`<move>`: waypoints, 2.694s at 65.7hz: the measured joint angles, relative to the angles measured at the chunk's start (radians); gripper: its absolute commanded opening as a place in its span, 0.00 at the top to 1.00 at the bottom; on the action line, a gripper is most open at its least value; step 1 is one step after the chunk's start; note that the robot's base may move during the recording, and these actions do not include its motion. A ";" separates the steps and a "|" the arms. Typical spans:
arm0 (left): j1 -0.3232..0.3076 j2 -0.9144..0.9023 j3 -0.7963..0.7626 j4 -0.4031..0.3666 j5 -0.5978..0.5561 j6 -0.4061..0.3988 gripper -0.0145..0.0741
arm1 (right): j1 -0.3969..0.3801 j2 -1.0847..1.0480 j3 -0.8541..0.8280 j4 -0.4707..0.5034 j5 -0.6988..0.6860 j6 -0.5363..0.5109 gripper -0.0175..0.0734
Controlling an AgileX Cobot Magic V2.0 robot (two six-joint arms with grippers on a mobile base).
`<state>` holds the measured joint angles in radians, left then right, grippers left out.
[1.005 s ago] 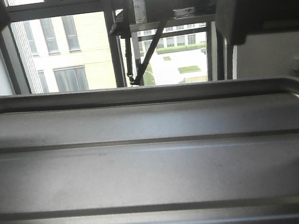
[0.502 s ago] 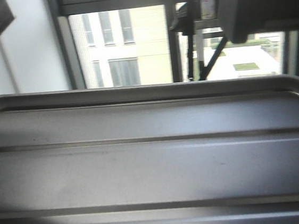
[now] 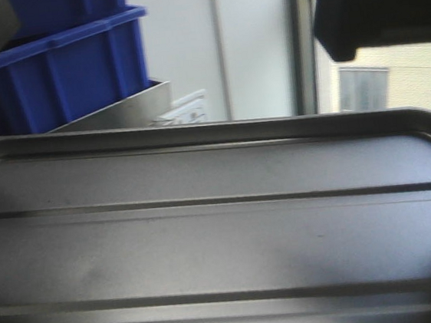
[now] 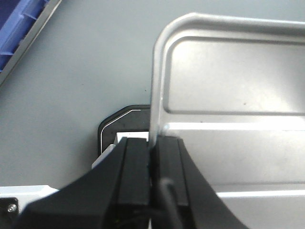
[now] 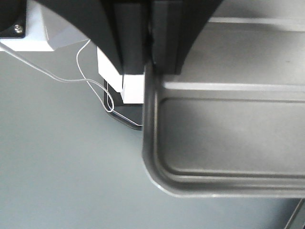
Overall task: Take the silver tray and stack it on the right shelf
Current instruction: 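Hold the tray level while the base drives to the other shelf, then carry the tray forward over the larger silver tray on the shelf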
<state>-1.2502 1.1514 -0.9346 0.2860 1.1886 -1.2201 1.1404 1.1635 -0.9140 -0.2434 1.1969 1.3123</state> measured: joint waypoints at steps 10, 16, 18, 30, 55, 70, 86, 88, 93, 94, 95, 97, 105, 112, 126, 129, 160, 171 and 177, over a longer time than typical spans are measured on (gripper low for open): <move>0.000 0.000 0.000 0.000 0.000 0.000 0.95 | 0.000 0.000 0.000 0.000 0.000 0.000 0.74; 0.000 0.000 0.000 0.000 0.002 0.000 0.95 | 0.000 0.000 0.000 0.000 0.000 0.000 0.74; 0.000 0.000 0.000 0.000 0.002 0.000 0.95 | 0.000 0.000 0.000 0.000 0.000 0.000 0.74; 0.000 0.000 0.000 0.000 0.003 0.000 0.95 | 0.000 0.000 0.000 0.000 0.000 0.000 0.74; 0.000 0.000 0.000 0.000 0.004 0.000 0.95 | 0.000 0.000 0.000 0.000 -0.002 0.000 0.74; 0.000 0.000 0.000 0.000 0.006 0.000 0.95 | 0.000 0.000 0.000 0.000 -0.002 0.000 0.74; 0.000 0.000 0.000 0.000 0.006 0.000 0.95 | 0.000 0.000 0.000 0.000 -0.002 0.000 0.74; 0.000 0.000 0.000 0.000 0.006 0.000 0.95 | 0.000 0.000 0.000 0.000 -0.002 0.000 0.74; 0.000 0.000 0.000 0.000 0.006 0.000 0.95 | 0.000 0.000 0.000 0.000 -0.002 0.000 0.74; 0.000 0.000 0.000 0.000 0.006 0.000 0.95 | 0.000 0.000 0.000 0.000 -0.002 0.000 0.74; 0.000 0.000 0.000 0.000 0.006 0.000 0.95 | 0.000 0.000 0.000 0.000 -0.002 0.000 0.74; 0.000 0.000 0.000 0.000 0.006 0.000 0.95 | 0.000 0.000 0.000 0.000 -0.002 0.000 0.74; 0.000 0.000 0.000 0.000 0.006 0.000 0.95 | 0.000 0.000 0.000 0.000 -0.002 0.000 0.74; 0.000 0.000 0.000 0.000 0.008 0.000 0.95 | 0.000 0.000 0.000 0.000 -0.002 0.000 0.74; 0.000 0.000 0.000 0.000 0.008 0.000 0.95 | 0.000 0.000 0.000 0.000 -0.002 0.000 0.74; 0.000 0.000 0.000 0.000 0.008 0.000 0.95 | 0.000 0.000 0.000 0.000 -0.002 0.000 0.74; 0.000 0.000 0.000 0.000 0.008 0.000 0.95 | 0.000 0.000 0.000 0.000 -0.002 0.000 0.74; 0.000 0.000 0.000 -0.011 0.008 0.000 0.95 | 0.000 0.000 0.000 -0.002 -0.002 0.000 0.74; 0.000 0.000 0.000 -0.011 0.008 0.000 0.95 | 0.000 0.000 0.000 -0.006 -0.002 -0.012 0.74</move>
<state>-1.2502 1.1514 -0.9346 0.2752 1.1966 -1.2201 1.1404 1.1635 -0.9140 -0.2490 1.1951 1.3003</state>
